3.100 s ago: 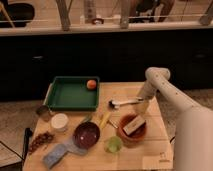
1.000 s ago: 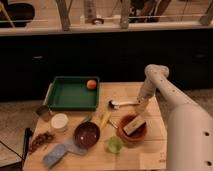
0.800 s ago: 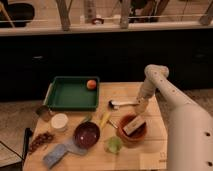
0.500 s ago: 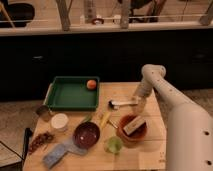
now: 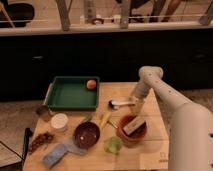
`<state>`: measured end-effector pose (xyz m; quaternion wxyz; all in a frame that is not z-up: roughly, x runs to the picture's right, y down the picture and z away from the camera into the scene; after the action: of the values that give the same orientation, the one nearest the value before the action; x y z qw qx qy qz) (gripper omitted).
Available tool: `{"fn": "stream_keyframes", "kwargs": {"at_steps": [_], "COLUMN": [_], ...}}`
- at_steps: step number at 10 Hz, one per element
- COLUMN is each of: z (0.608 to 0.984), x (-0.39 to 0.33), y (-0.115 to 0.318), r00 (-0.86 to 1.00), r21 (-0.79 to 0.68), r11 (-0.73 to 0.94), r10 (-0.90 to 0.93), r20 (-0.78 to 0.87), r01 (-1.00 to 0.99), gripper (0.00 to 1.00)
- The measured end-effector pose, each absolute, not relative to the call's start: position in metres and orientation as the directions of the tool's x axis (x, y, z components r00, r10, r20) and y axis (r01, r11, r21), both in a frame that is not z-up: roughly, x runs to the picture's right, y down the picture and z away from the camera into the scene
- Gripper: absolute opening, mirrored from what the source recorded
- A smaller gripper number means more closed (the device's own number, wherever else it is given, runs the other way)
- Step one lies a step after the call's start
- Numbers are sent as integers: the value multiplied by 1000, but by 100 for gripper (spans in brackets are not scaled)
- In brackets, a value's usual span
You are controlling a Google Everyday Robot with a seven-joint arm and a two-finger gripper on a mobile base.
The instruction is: Place brush in tray
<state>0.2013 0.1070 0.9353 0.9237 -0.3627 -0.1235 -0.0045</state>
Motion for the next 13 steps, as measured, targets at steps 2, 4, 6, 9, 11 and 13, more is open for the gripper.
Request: {"fn": "stream_keyframes", "kwargs": {"at_steps": [2,4,6,9,11,13], "z": [938,940,941,939,940,939], "x": [188,182,179,175,179,178], "y": [111,114,115,114,116,117], "r00": [963,957,954,952,955,956], "r21": [-662,-660,-661,-664,-667,-671], "r11": [737,734,731,726,724,719], "r10": [61,51,47,46,39,31], "r20": [263,286,295,303,295,292], "r01": [134,158,169,177,177,182], "gripper": [74,54,37,6,0,0]}}
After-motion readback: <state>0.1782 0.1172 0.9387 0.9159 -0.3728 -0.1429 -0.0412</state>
